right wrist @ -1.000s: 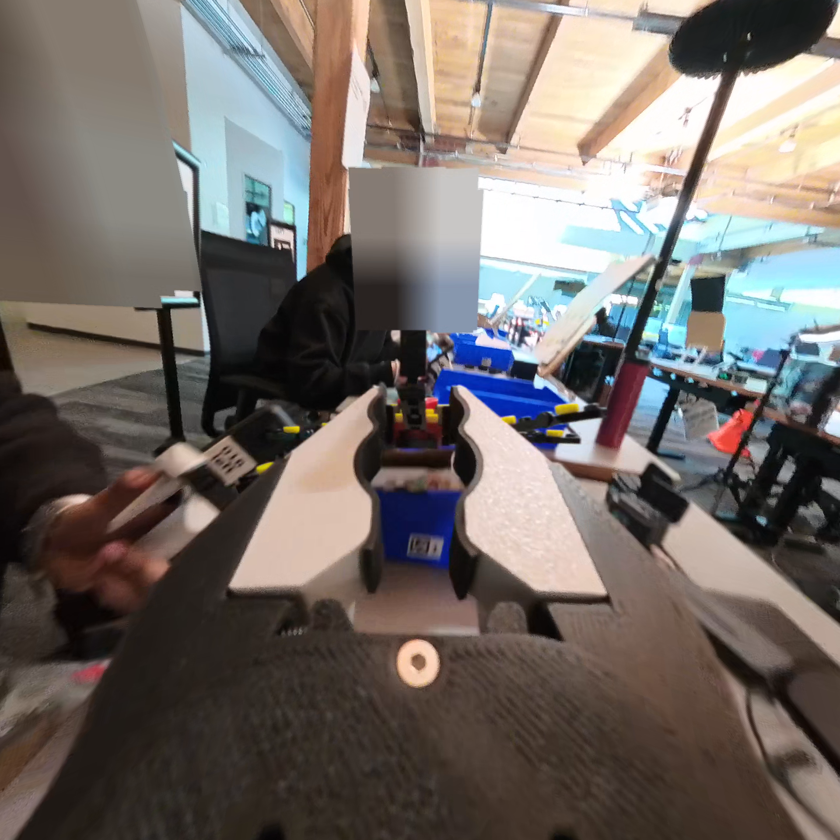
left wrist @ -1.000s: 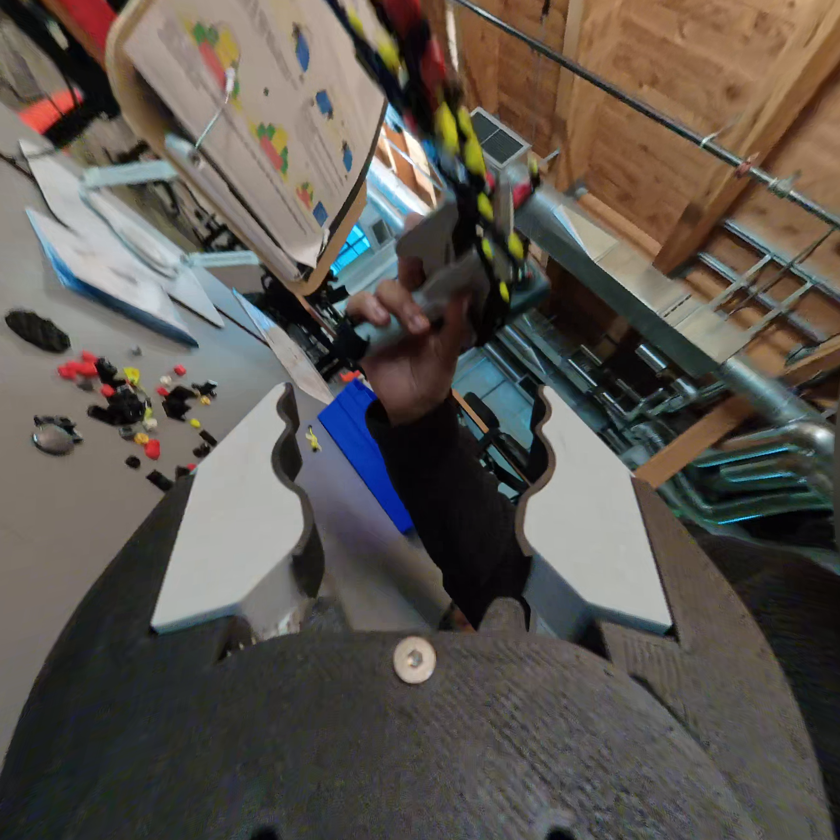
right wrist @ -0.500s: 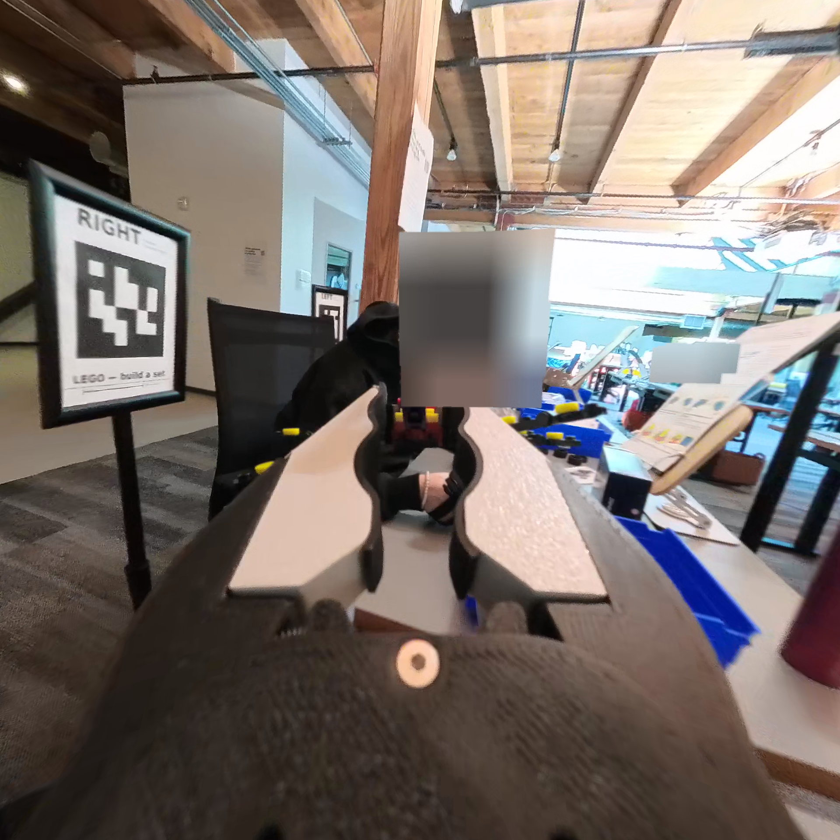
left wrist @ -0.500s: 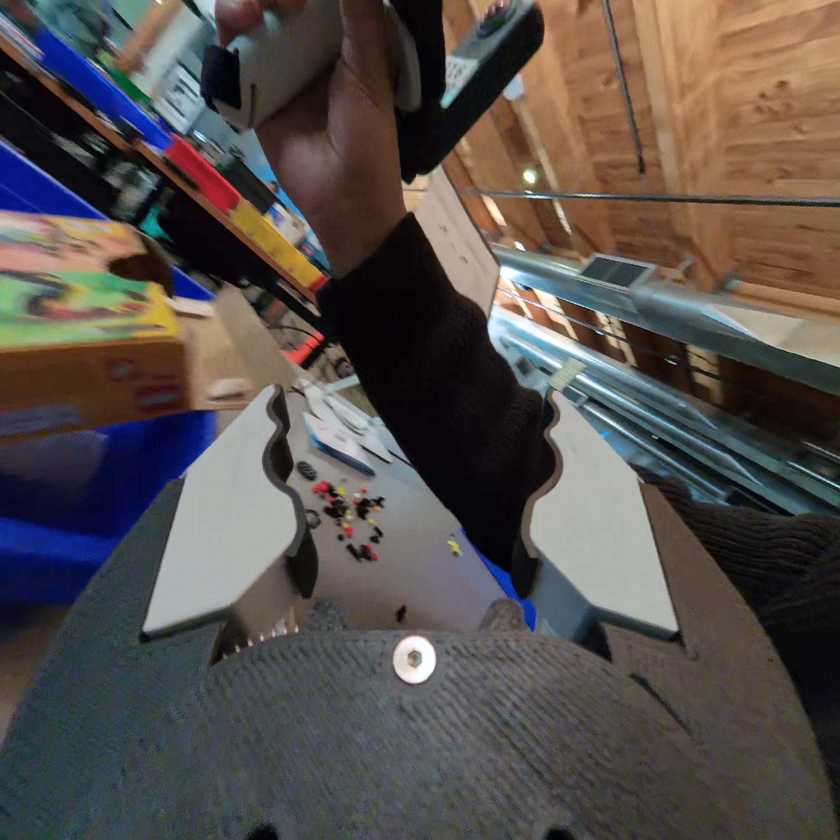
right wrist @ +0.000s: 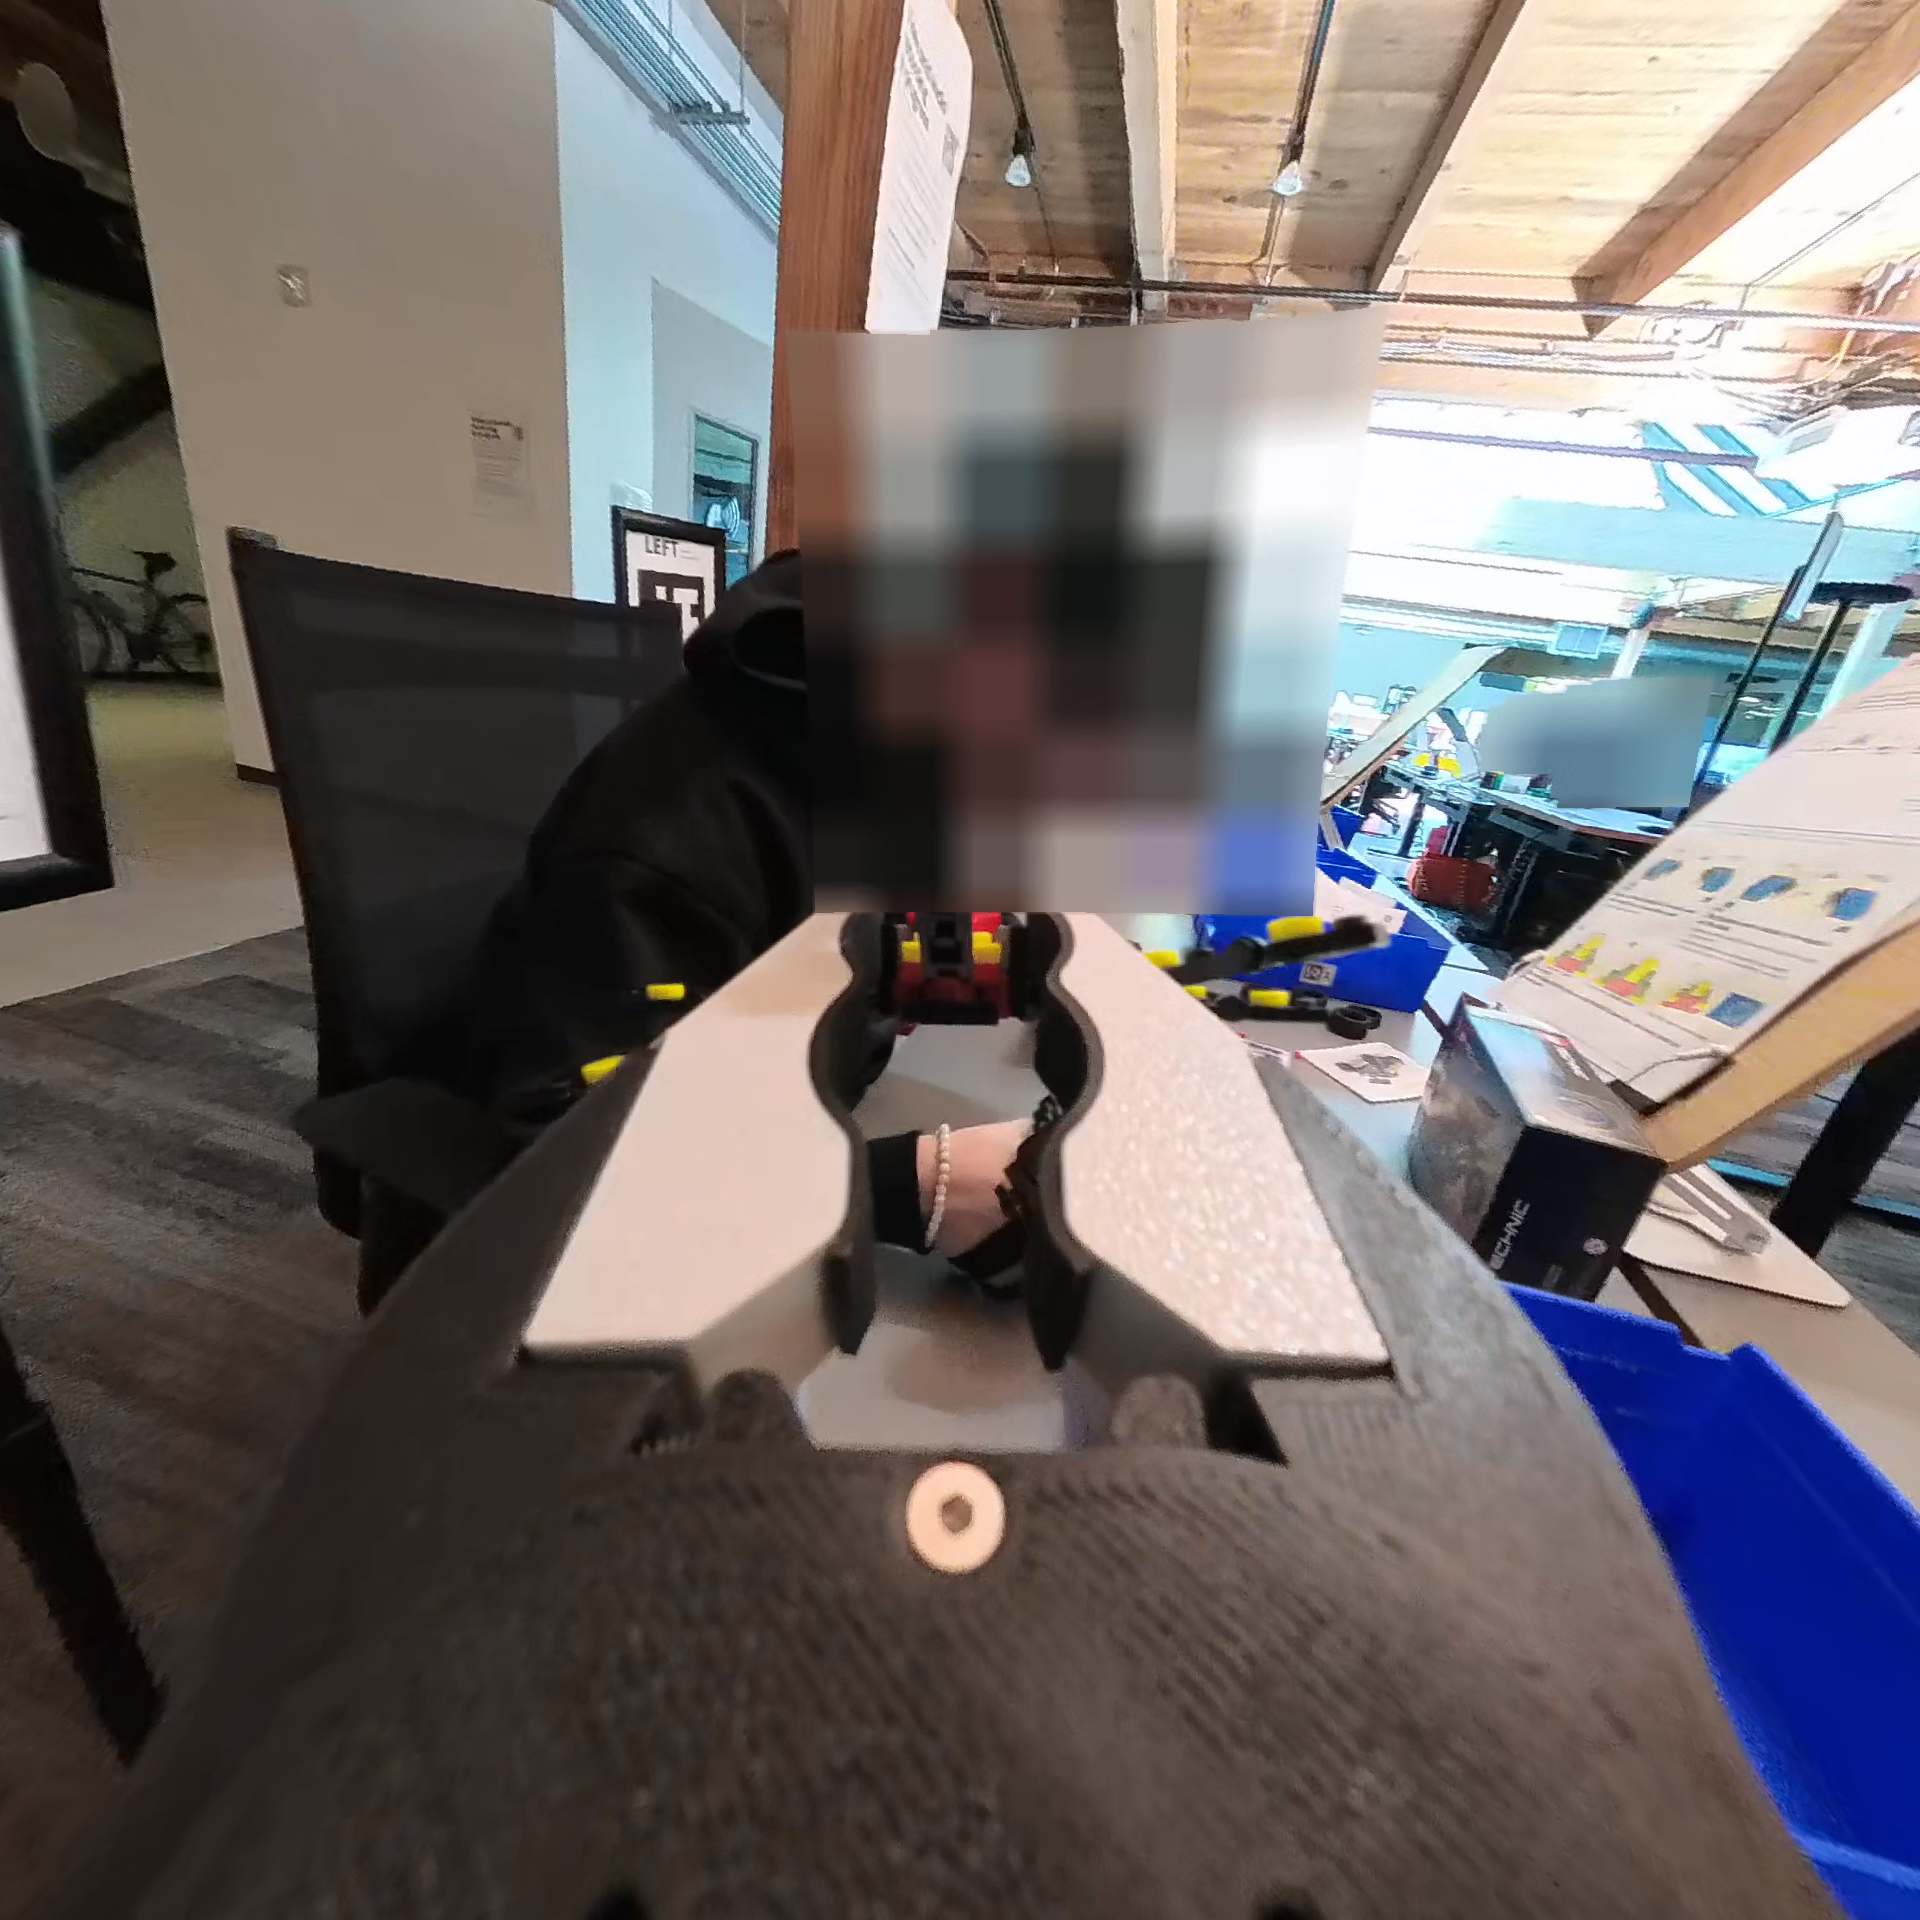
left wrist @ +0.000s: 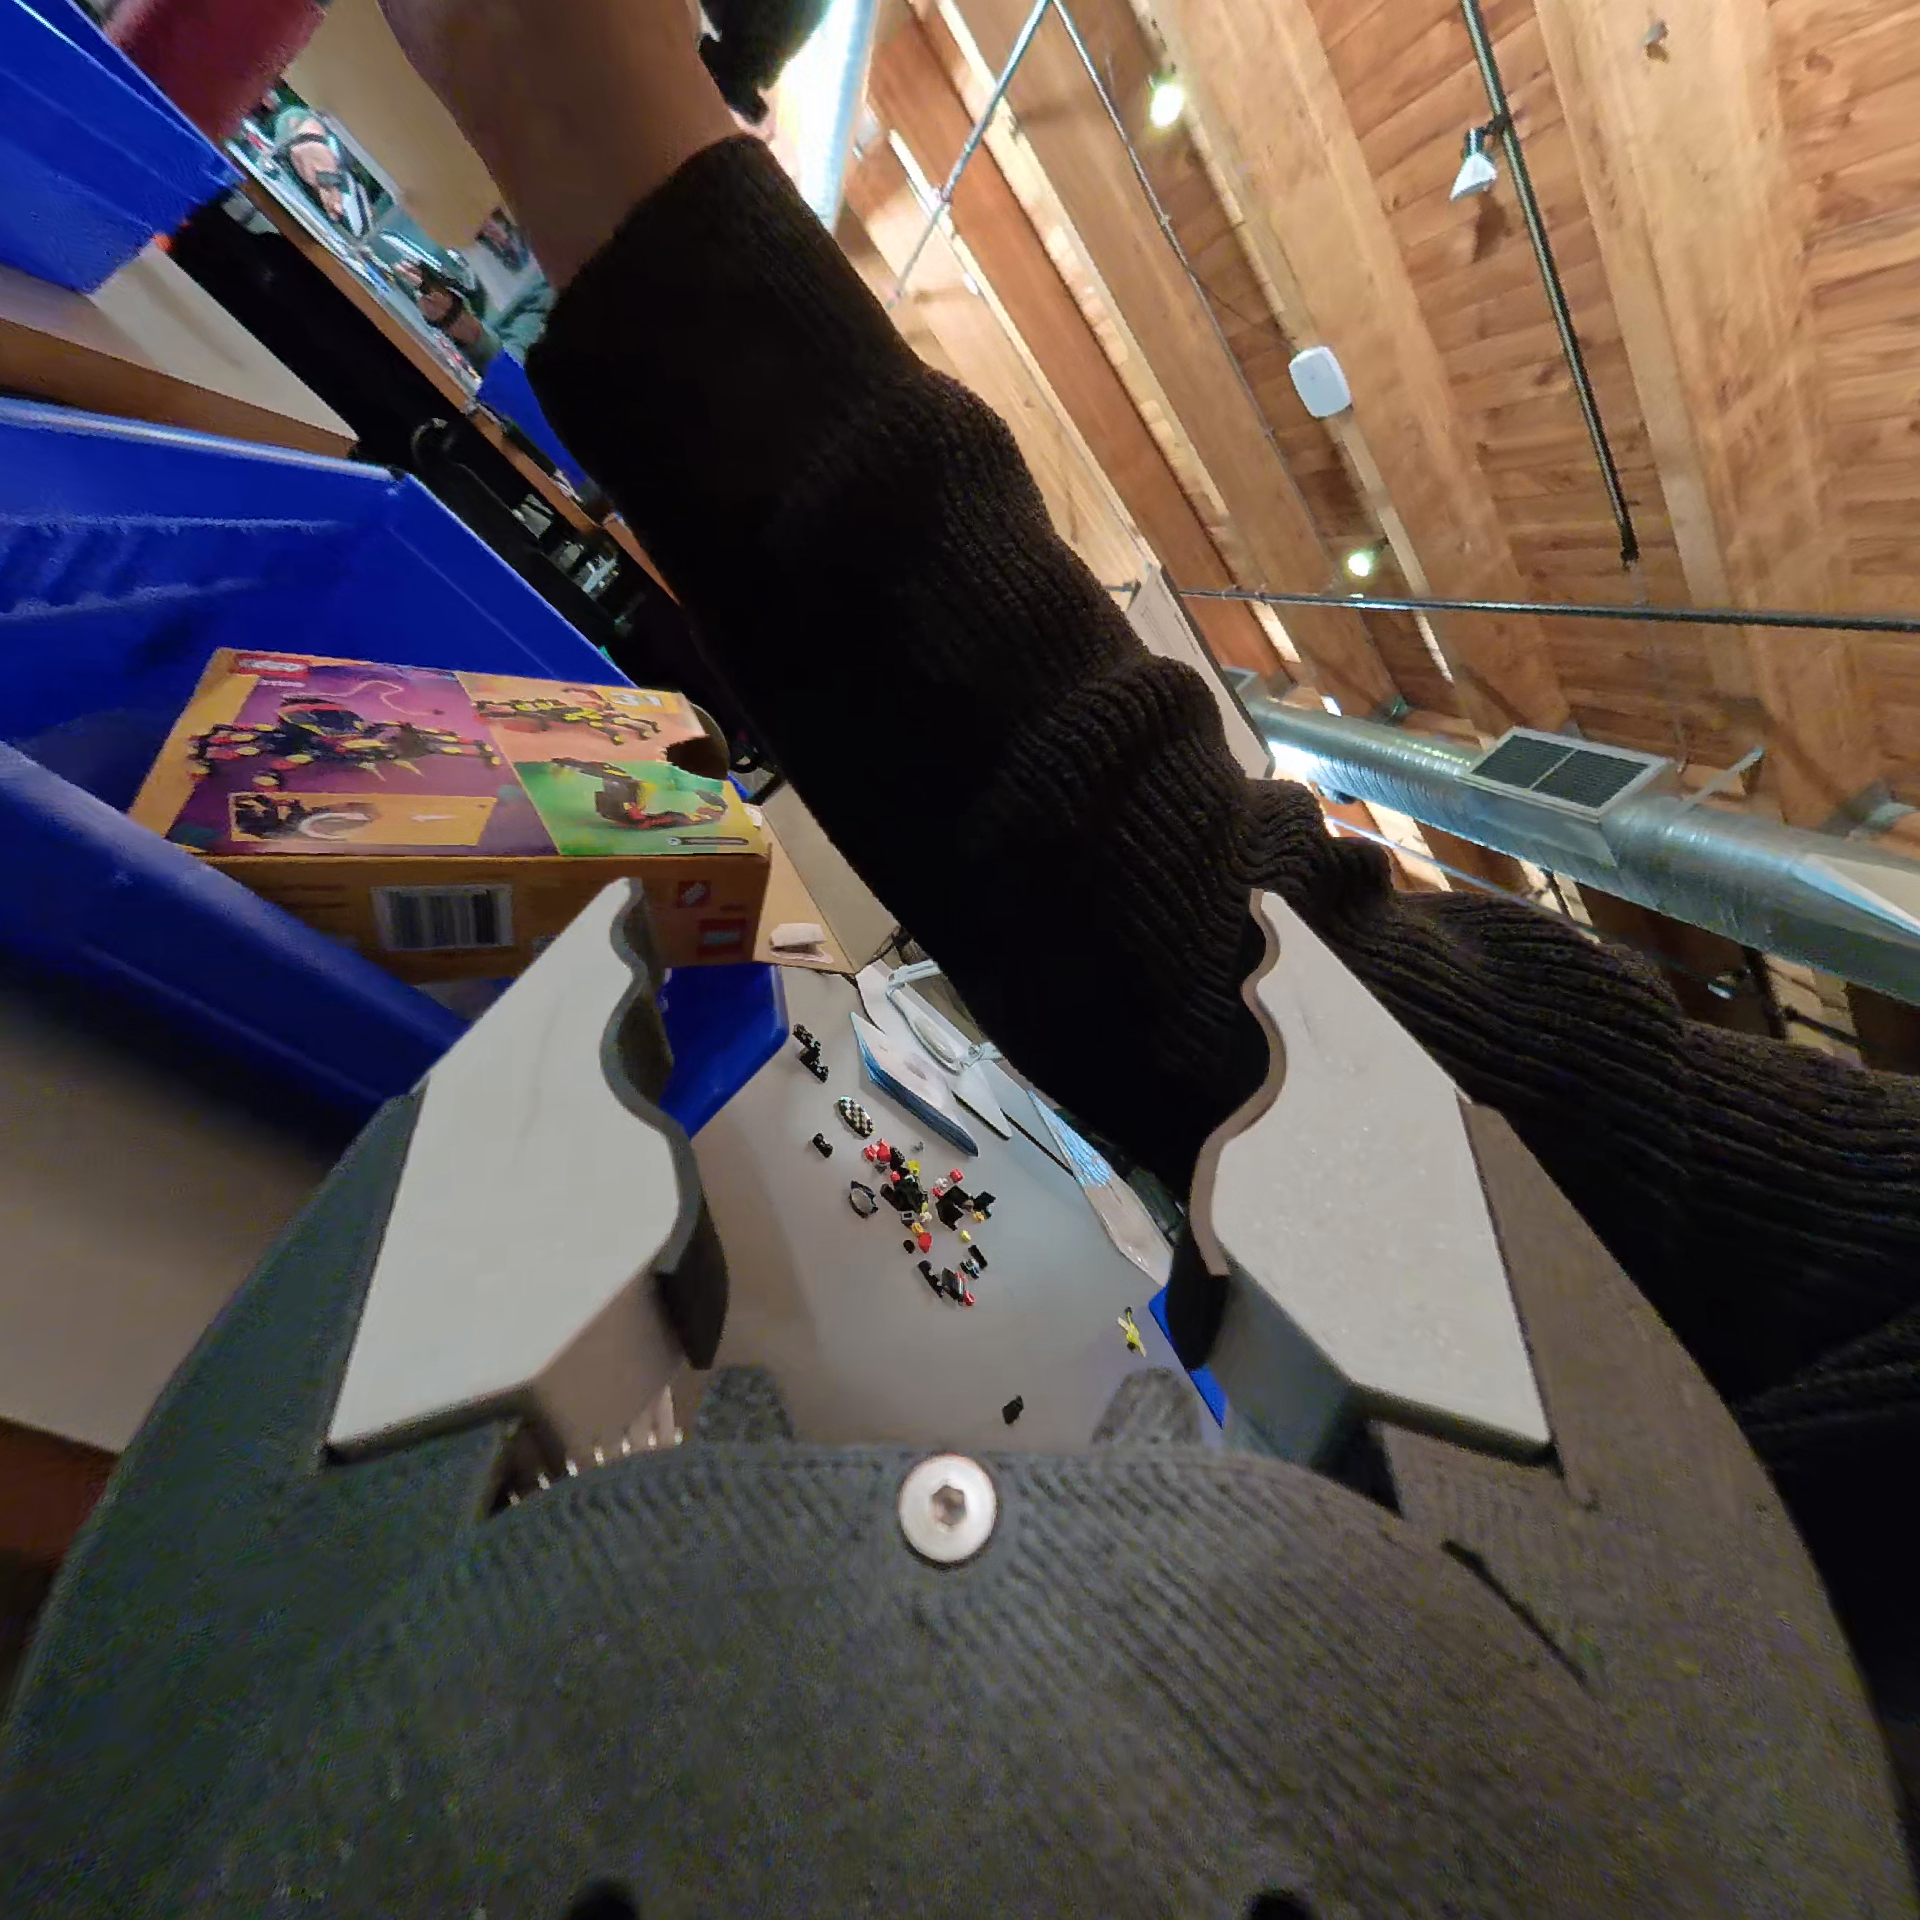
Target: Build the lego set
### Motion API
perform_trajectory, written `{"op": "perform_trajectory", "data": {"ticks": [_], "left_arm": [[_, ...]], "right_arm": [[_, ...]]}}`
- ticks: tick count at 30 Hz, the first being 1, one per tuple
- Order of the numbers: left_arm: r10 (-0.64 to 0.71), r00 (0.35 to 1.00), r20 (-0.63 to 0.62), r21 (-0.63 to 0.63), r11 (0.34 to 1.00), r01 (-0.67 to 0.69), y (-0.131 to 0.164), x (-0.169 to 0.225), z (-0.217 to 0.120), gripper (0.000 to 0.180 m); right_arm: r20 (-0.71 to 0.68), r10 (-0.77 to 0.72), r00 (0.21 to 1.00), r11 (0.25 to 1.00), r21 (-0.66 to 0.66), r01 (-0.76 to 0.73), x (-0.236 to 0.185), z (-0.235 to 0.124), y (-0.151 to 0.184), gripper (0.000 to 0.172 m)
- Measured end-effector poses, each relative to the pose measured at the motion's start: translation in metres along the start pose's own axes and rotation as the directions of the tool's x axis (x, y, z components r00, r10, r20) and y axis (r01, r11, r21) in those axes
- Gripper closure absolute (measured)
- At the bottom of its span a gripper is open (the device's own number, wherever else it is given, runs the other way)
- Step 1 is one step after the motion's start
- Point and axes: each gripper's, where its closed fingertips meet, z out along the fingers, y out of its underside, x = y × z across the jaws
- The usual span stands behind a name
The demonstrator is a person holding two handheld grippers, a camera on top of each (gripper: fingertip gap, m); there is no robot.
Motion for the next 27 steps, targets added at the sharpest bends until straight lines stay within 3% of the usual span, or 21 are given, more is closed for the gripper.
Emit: {"op": "perform_trajectory", "data": {"ticks": [3,8,27], "left_arm": [[-0.019,1.000,0.008,0.010,1.000,0.019,-0.004,-0.005,-0.002,0.073],[-0.051,0.999,0.015,0.006,0.999,0.051,-0.004,-0.012,-0.001,0.075],[0.000,0.999,0.043,-0.027,1.000,0.001,0.006,-0.006,0.006,0.077]], "right_arm": [[-0.023,0.041,0.999,0.999,0.002,-0.041,0.004,0.013,0.007,0.146],[-0.163,-0.052,0.985,0.998,-0.051,0.044,0.015,0.024,0.020,0.145],[-0.154,-0.043,0.987,0.998,-0.047,0.036,0.013,0.018,0.014,0.146]]}}
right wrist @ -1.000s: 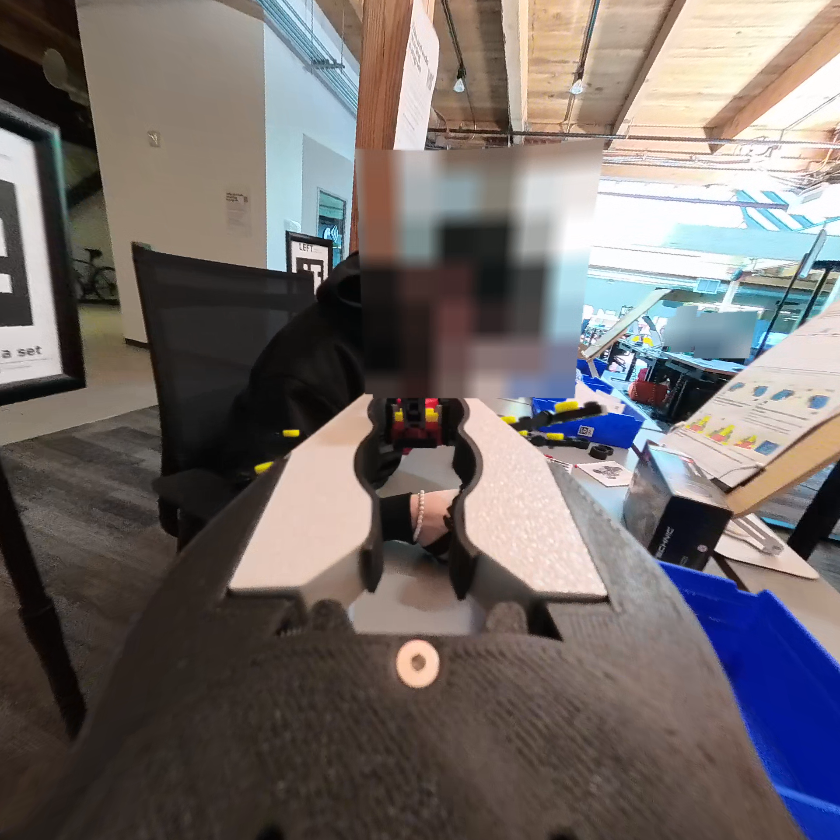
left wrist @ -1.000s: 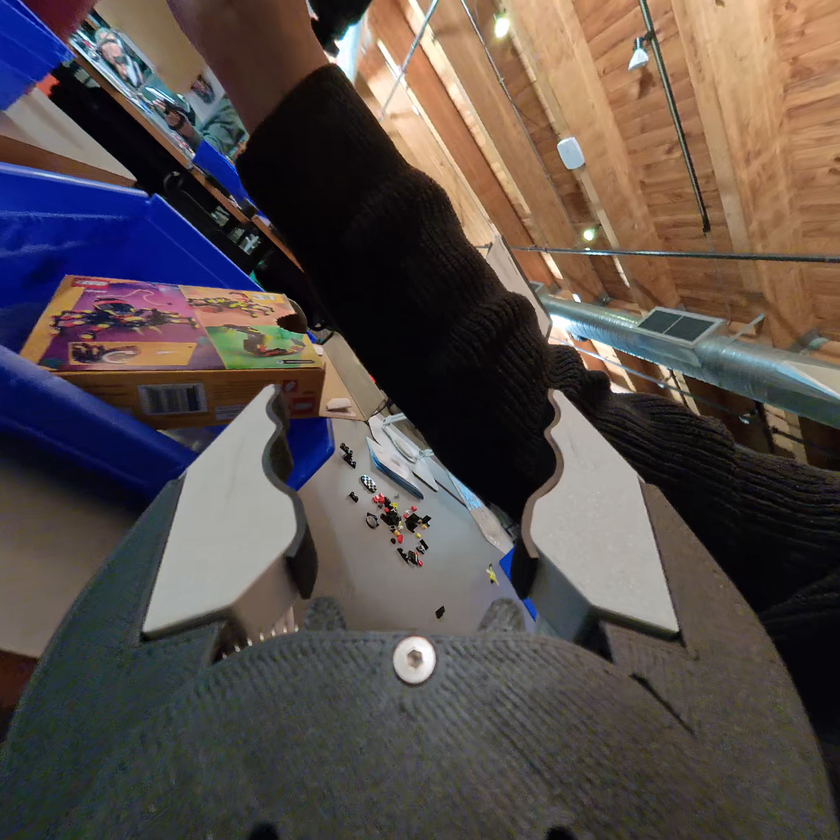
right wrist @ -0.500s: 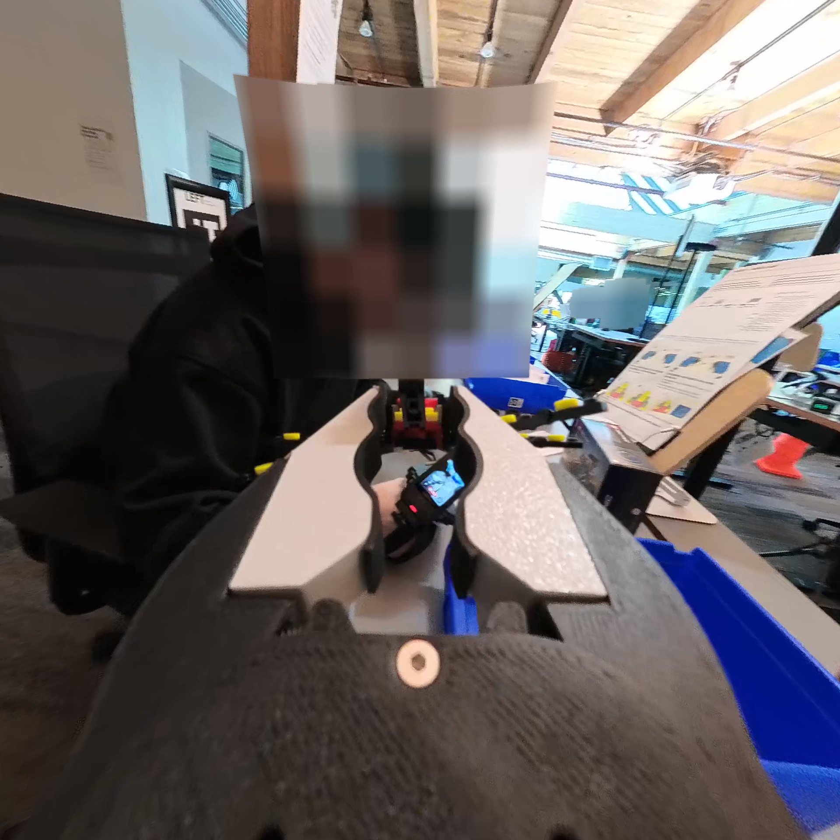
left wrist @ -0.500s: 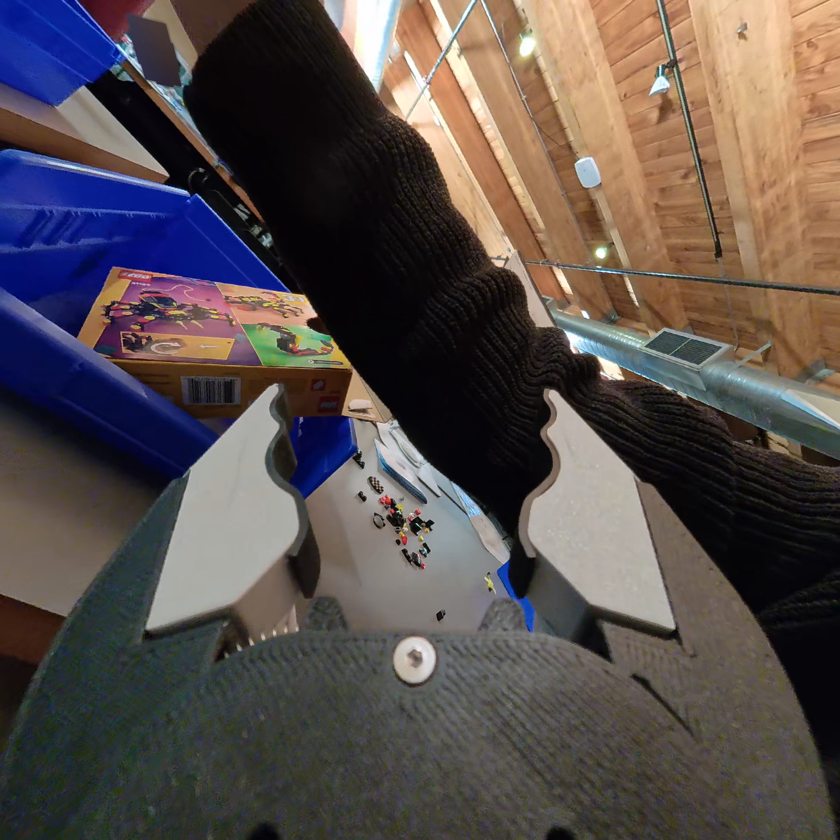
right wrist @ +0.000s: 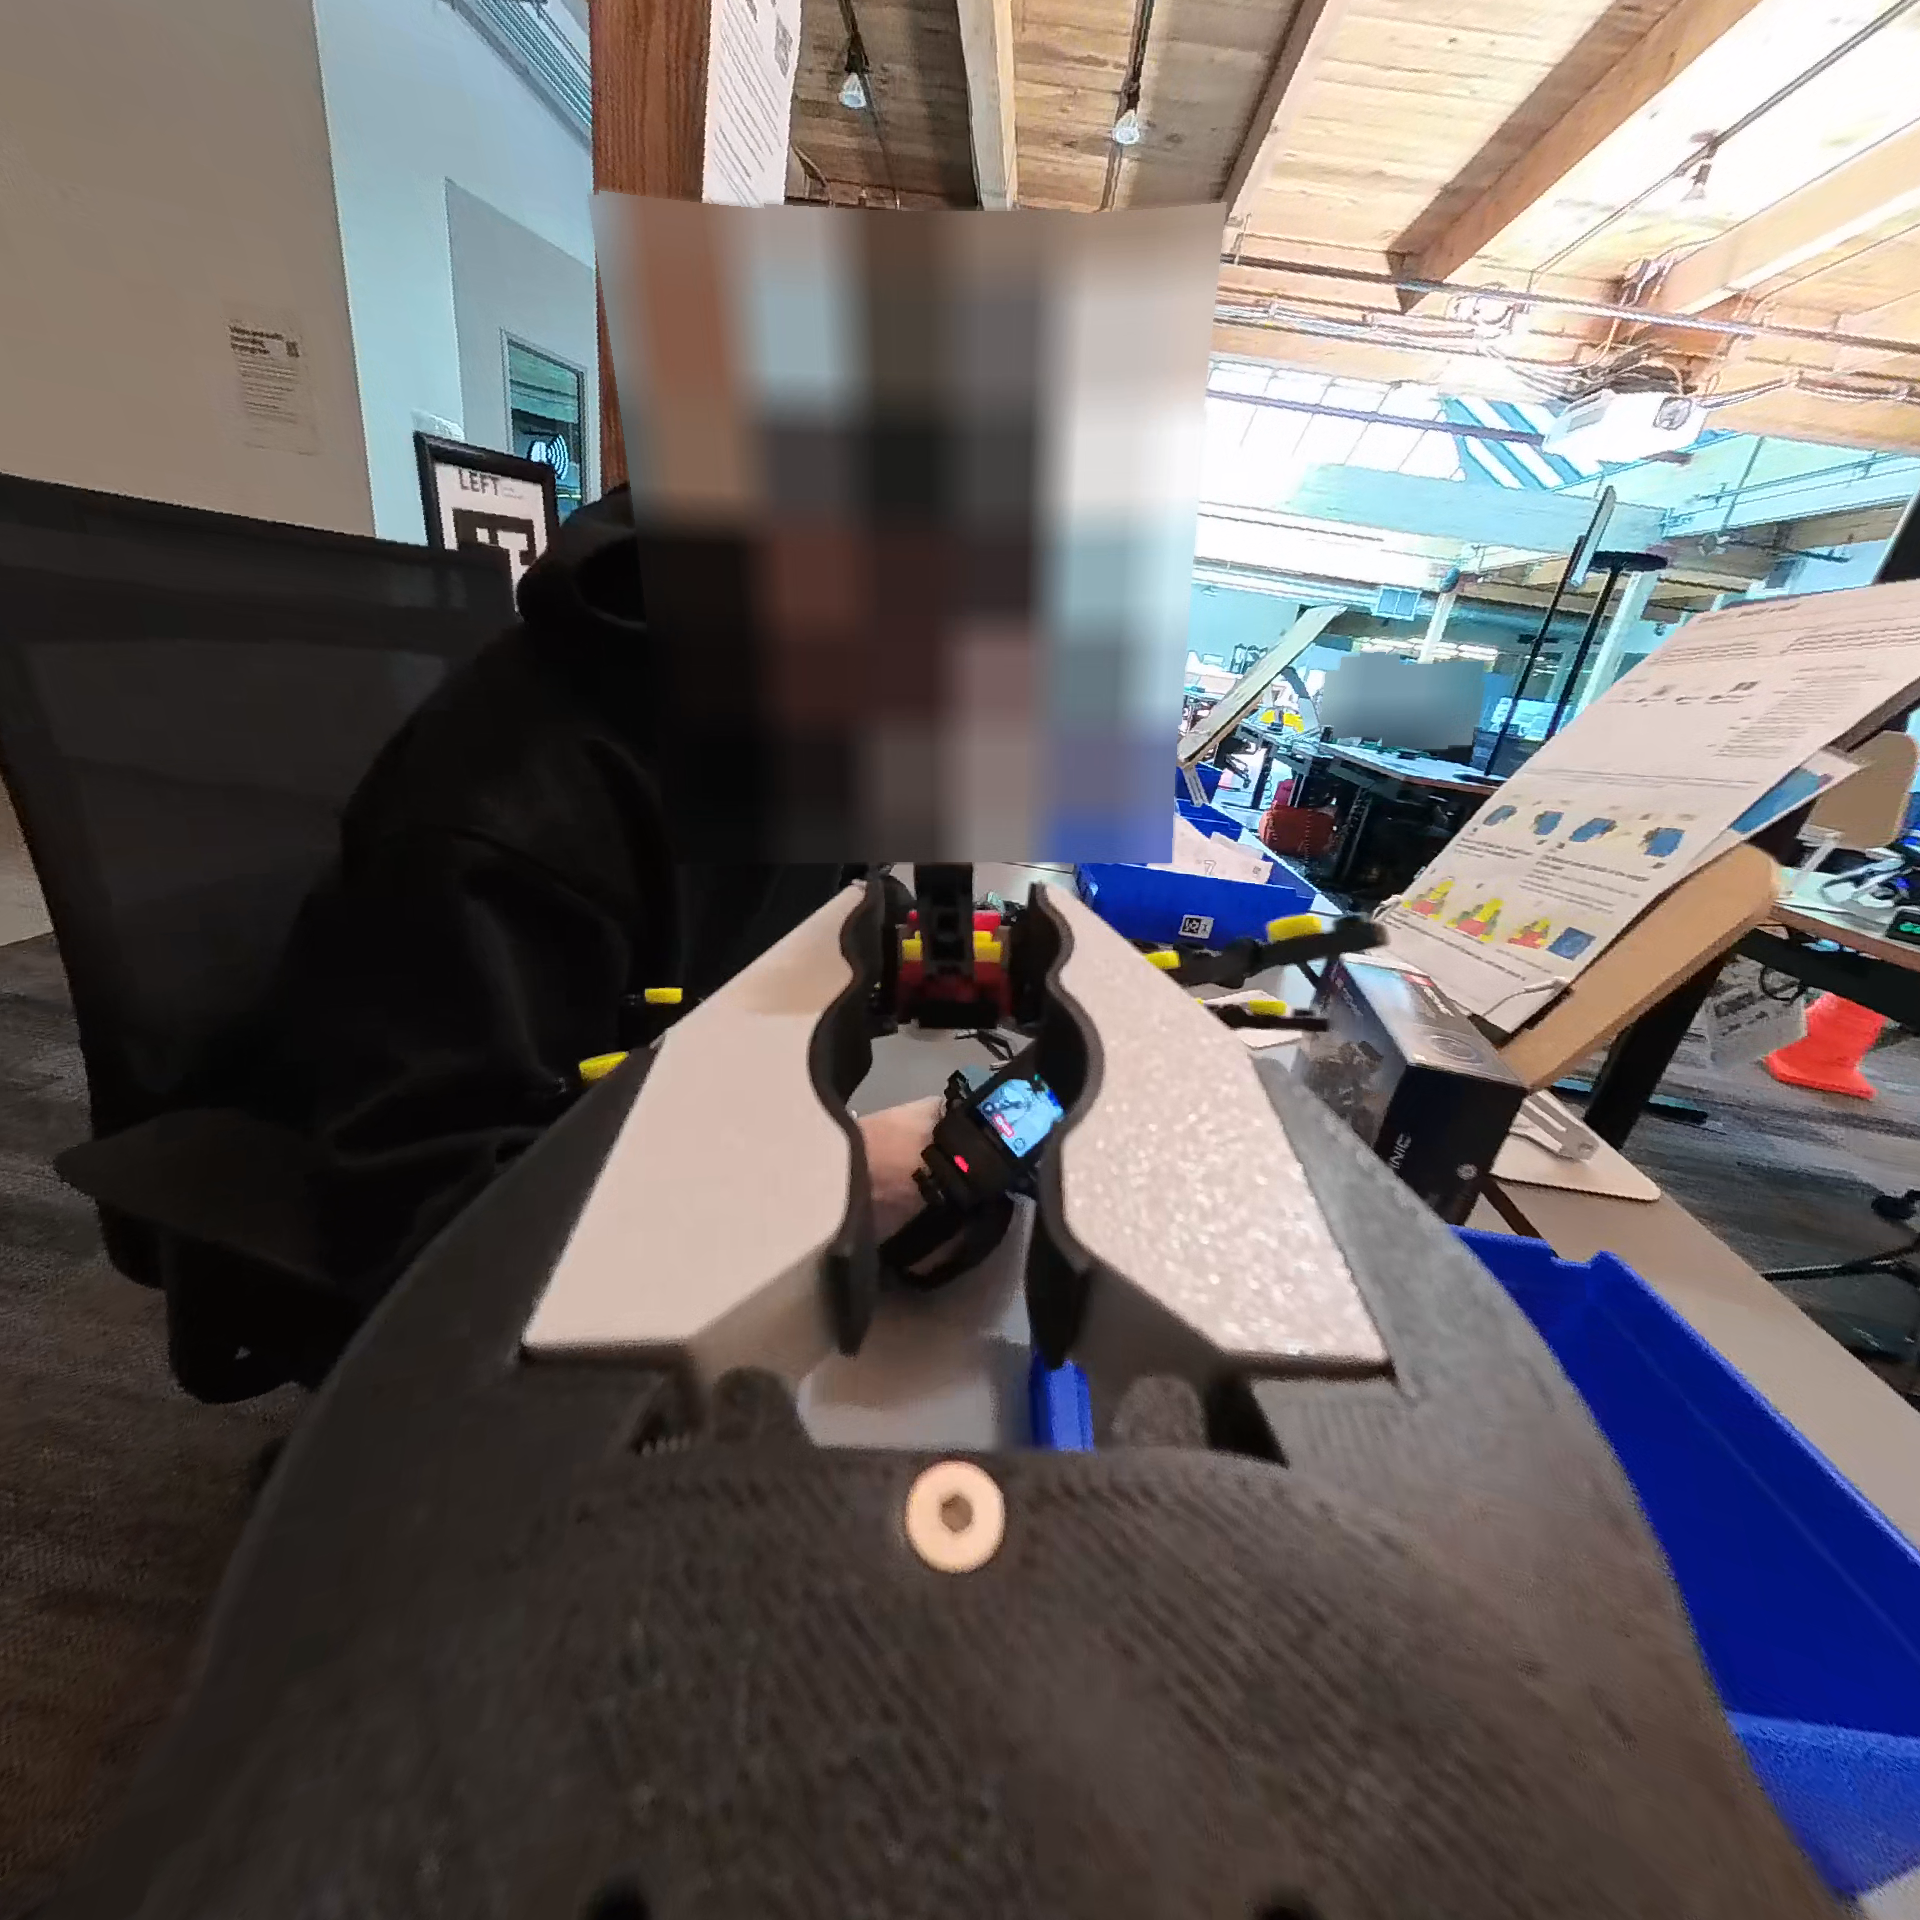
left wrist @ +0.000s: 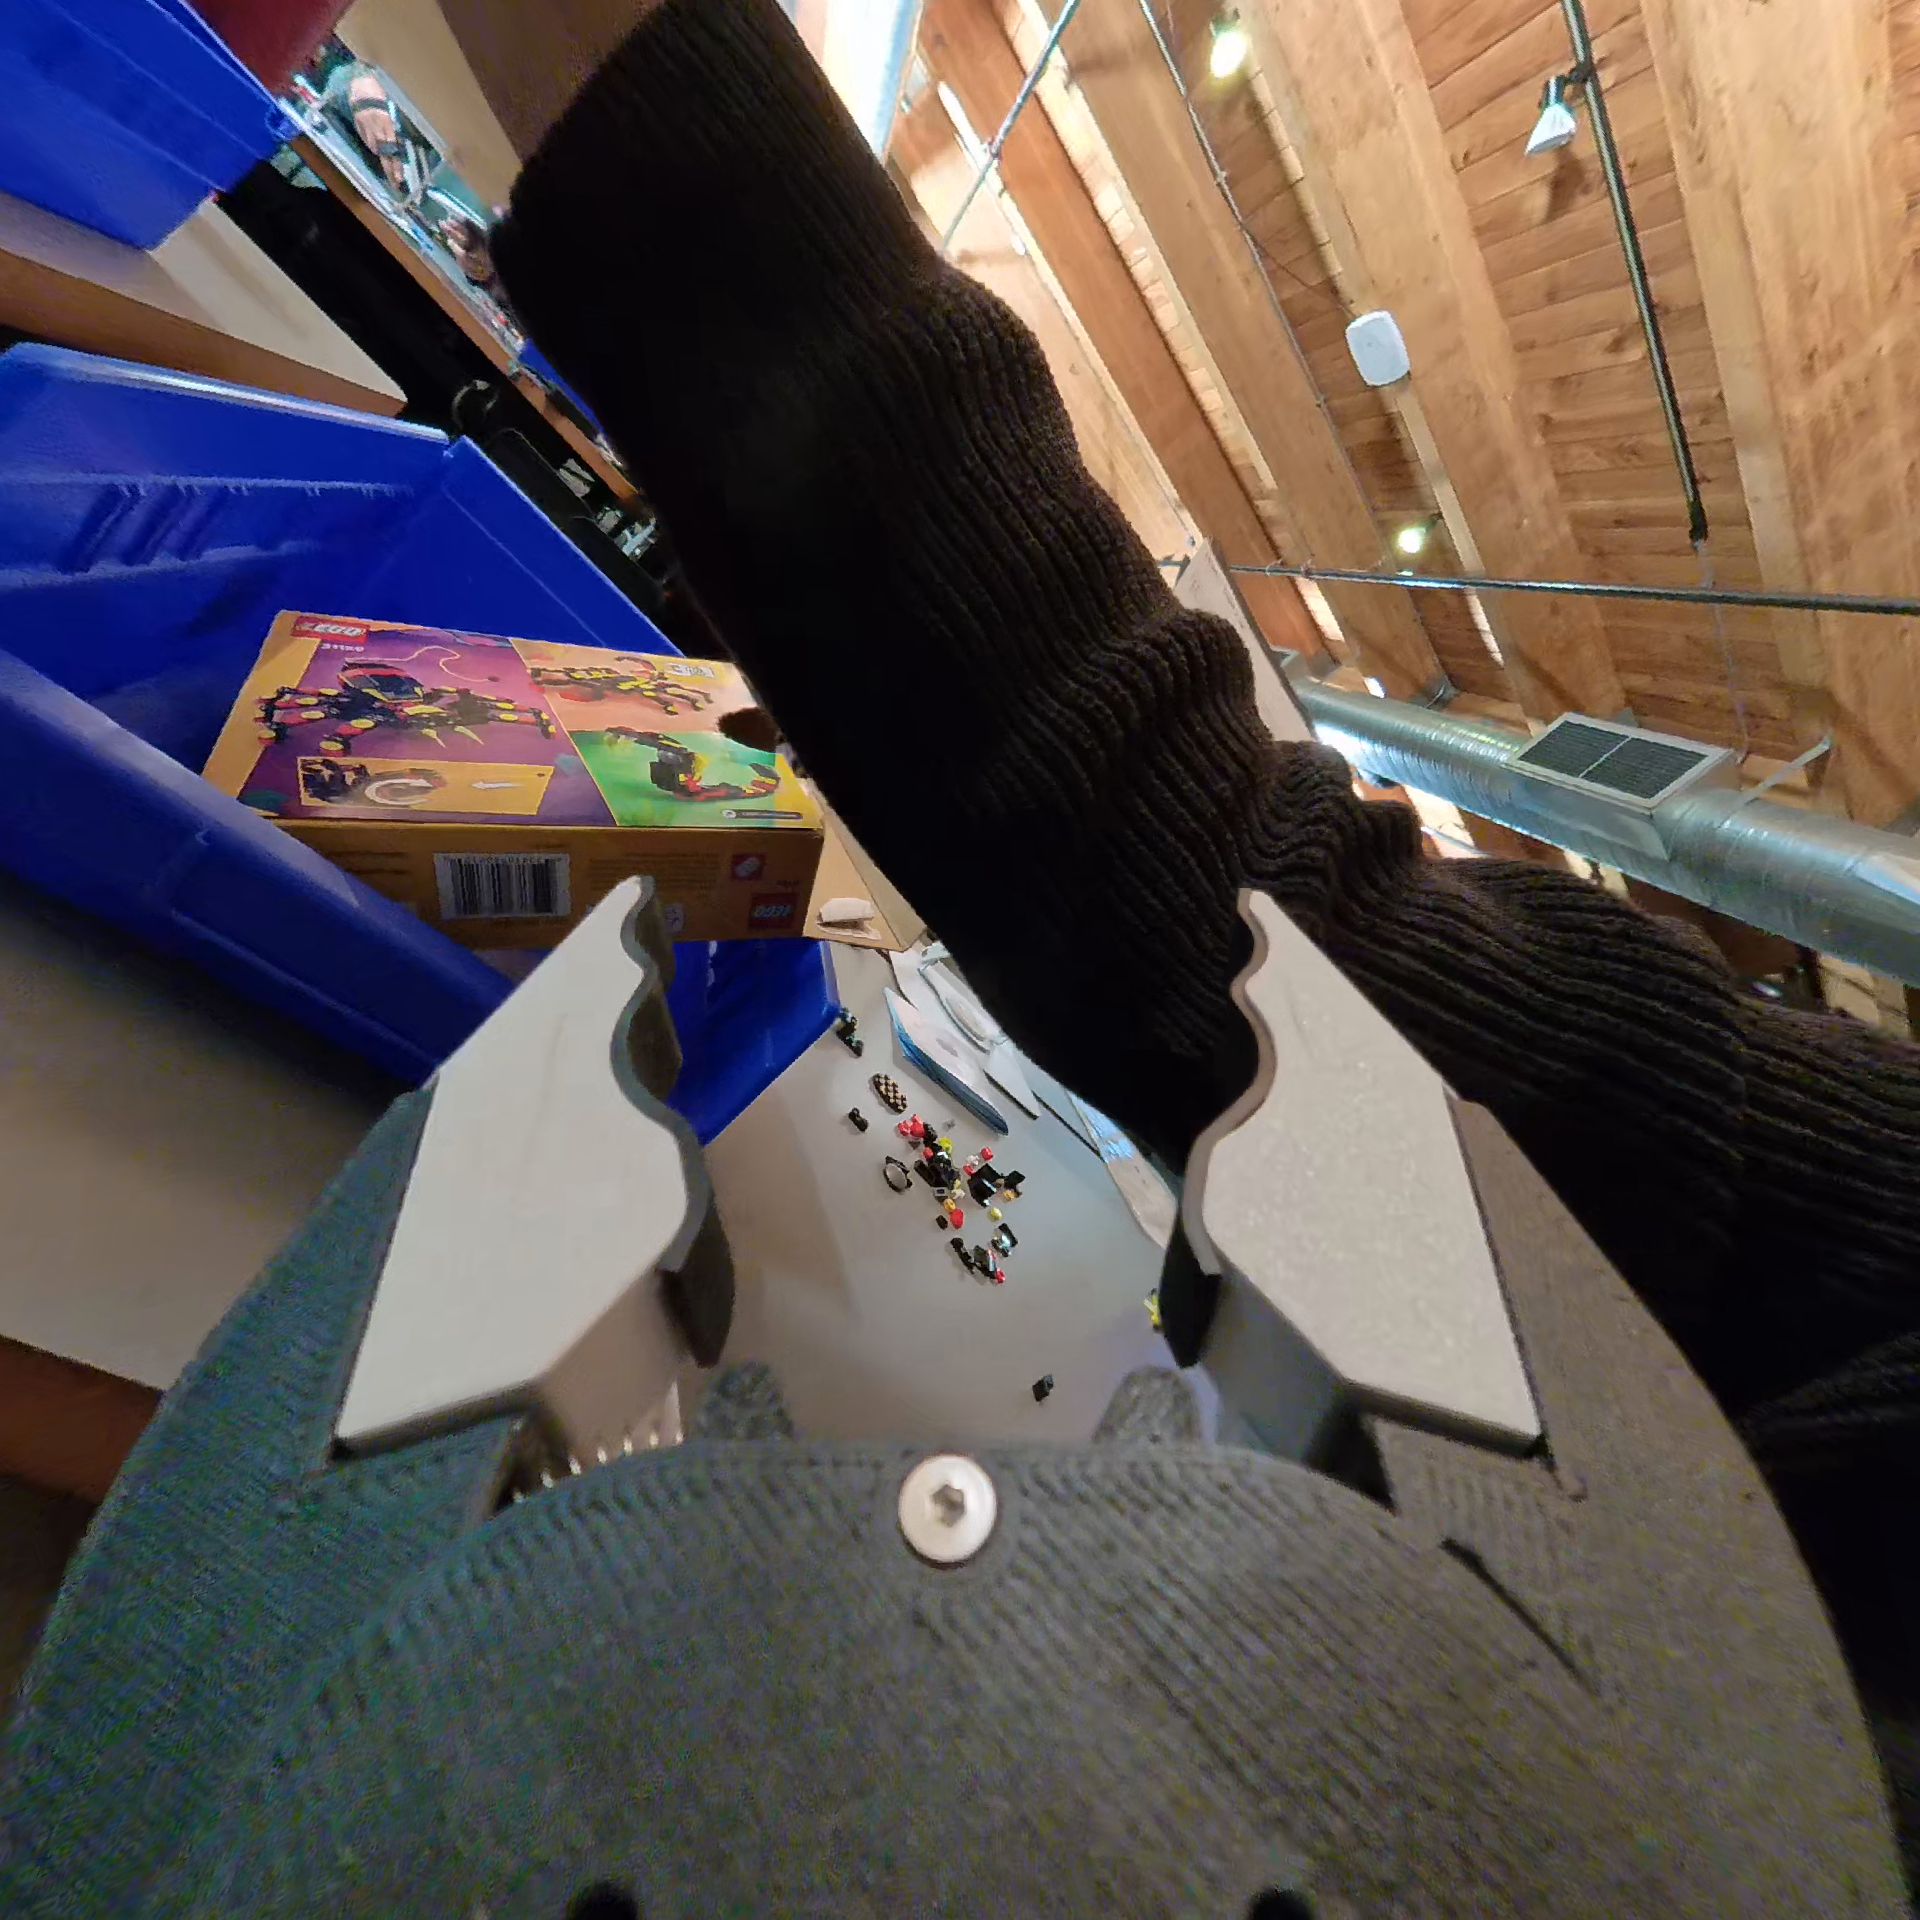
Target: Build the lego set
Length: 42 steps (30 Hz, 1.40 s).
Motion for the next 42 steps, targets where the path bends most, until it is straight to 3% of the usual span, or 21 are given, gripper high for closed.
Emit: {"op": "perform_trajectory", "data": {"ticks": [5,7,10,15,19,22,24,26,32,42], "left_arm": [[0.028,1.000,-0.012,-0.023,0.999,-0.028,0.007,0.006,0.002,0.079],[0.032,0.997,-0.069,-0.047,0.998,-0.035,0.012,0.017,0.003,0.091],[0.050,0.991,-0.127,-0.101,0.993,-0.063,0.024,0.028,0.006,0.098],[0.103,0.990,-0.093,-0.223,0.967,-0.121,0.059,0.027,0.012,0.089],[0.148,0.982,-0.114,-0.323,0.930,-0.177,0.096,0.028,0.015,0.103],[0.193,0.970,-0.148,-0.388,0.891,-0.237,0.125,0.035,0.025,0.113],[0.244,0.953,-0.180,-0.389,0.872,-0.297,0.135,0.044,0.037,0.116],[0.302,0.937,-0.177,-0.345,0.872,-0.347,0.135,0.050,0.049,0.117],[0.305,0.938,-0.163,-0.230,0.913,-0.337,0.125,0.061,0.076,0.122],[0.141,0.912,-0.385,-0.434,0.844,-0.314,0.202,0.090,0.125,0.124]], "right_arm": [[0.008,0.007,1.000,1.000,0.008,-0.007,0.000,-0.023,-0.015,0.145],[0.034,0.054,0.998,0.998,0.042,-0.055,-0.006,-0.052,-0.028,0.146],[0.106,0.148,0.983,0.984,0.083,-0.157,-0.020,-0.129,-0.047,0.145],[0.106,0.157,0.982,0.979,0.113,-0.169,-0.031,-0.292,-0.057,0.145],[0.064,0.180,0.981,0.964,0.185,-0.189,-0.030,-0.372,-0.064,0.145],[0.039,0.161,0.986,0.959,0.229,-0.166,-0.034,-0.406,-0.067,0.146],[0.038,0.253,0.967,0.920,0.299,-0.252,-0.030,-0.417,-0.075,0.146],[0.083,0.314,0.946,0.881,0.347,-0.323,-0.032,-0.418,-0.085,0.146],[0.077,0.251,0.965,0.898,0.353,-0.262,-0.032,-0.430,-0.097,0.146],[-0.218,0.205,0.954,0.940,0.316,-0.130,0.015,-0.570,-0.114,0.146]]}}
